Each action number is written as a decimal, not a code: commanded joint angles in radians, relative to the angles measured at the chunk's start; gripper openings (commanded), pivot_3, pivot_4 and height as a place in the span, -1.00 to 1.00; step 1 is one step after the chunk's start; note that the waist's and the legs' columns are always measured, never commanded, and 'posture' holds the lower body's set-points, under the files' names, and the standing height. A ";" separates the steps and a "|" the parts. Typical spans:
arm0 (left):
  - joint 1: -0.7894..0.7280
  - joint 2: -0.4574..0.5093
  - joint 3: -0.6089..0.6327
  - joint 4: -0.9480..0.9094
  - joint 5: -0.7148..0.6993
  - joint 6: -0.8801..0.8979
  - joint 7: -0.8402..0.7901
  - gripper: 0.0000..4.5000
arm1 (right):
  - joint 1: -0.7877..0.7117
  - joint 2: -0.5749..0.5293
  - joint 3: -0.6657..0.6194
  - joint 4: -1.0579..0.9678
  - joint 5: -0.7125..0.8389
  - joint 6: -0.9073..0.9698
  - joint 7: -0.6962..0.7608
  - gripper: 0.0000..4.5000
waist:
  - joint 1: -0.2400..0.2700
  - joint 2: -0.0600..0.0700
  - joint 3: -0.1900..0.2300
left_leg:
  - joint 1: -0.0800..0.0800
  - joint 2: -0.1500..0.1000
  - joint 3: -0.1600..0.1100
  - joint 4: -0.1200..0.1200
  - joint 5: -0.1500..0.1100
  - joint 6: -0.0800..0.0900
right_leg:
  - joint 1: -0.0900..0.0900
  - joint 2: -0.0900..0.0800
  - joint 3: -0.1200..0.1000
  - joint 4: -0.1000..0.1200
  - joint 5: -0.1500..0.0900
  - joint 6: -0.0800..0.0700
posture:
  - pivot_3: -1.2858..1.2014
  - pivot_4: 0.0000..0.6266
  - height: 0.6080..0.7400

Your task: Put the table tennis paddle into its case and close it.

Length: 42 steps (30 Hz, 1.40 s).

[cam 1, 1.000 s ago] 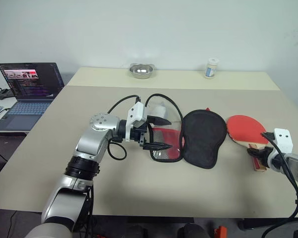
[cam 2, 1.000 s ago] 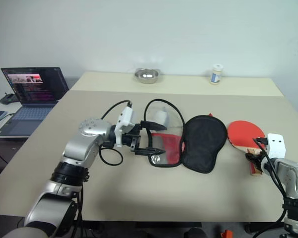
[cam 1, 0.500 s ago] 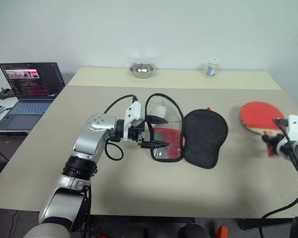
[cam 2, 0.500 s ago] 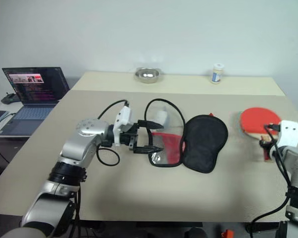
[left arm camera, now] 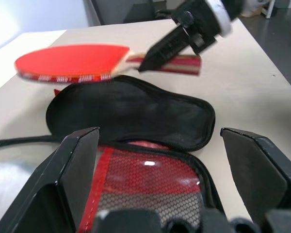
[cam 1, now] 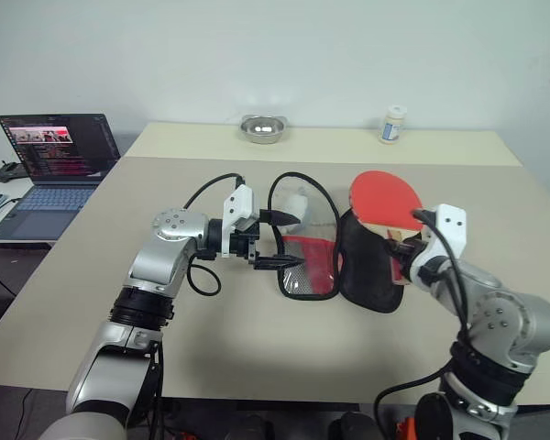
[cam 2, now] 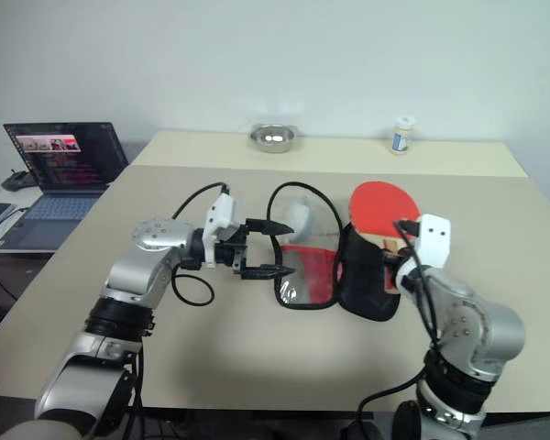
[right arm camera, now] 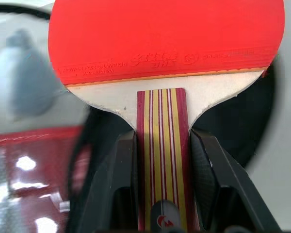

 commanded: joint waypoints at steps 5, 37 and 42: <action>-0.022 0.001 0.014 -0.028 -0.001 -0.012 0.007 0.94 | 0.051 0.112 0.073 -0.008 -0.069 -0.084 -0.051 -0.51 | 0.000 0.000 0.000 | 0.000 0.000 0.000 0.000 0.000 0.000 | 0.000 0.000 0.000 0.000 0.000 0.000 | 0.03 -0.52 1.00; 0.000 0.012 0.014 -0.033 0.011 -0.025 0.024 0.94 | 0.089 0.061 0.200 0.029 -0.101 -0.189 -0.030 0.84 | -0.021 0.000 0.000 | 0.000 0.001 0.000 0.000 0.000 0.000 | 0.000 0.001 0.000 0.001 0.000 0.000 | 0.03 -0.52 1.00; 0.007 0.046 0.038 -0.012 0.015 -0.018 0.023 0.94 | 0.108 -0.236 0.223 -0.184 0.029 -0.027 0.186 0.99 | -0.019 0.000 0.000 | 0.000 0.000 -0.001 0.000 0.000 0.000 | 0.000 0.000 0.000 -0.001 0.000 0.000 | 0.03 -0.52 1.00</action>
